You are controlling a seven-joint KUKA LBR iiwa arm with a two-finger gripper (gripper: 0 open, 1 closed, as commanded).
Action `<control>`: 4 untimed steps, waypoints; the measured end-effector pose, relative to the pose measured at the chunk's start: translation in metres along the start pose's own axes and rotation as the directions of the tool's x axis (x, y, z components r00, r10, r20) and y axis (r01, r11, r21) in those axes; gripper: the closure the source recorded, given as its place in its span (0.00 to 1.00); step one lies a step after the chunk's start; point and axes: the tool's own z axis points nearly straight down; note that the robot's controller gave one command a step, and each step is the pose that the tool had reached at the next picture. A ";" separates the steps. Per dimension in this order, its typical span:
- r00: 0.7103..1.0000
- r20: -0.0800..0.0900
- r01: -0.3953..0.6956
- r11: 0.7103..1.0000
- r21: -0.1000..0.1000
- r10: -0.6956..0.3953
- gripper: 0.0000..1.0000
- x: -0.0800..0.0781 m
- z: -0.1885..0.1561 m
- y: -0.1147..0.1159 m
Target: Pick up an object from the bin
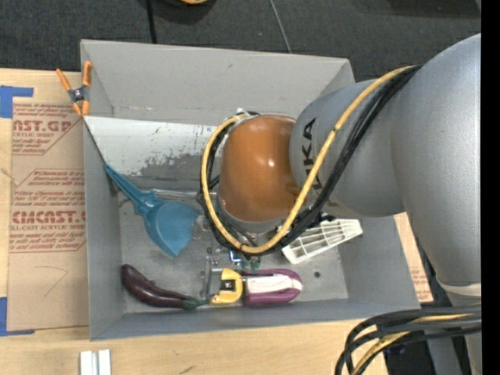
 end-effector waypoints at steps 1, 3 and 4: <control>1.000 0.007 -0.002 1.000 -0.001 0.002 0.00 -0.002 -0.004 -0.001; 0.979 0.011 0.205 0.979 -0.001 -0.205 0.00 0.008 0.059 -0.058; 0.997 0.018 0.080 0.997 -0.005 -0.080 1.00 0.008 0.073 -0.048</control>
Offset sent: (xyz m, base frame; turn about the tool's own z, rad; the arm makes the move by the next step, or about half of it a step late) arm -0.0114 -0.0562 -0.0733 -0.2926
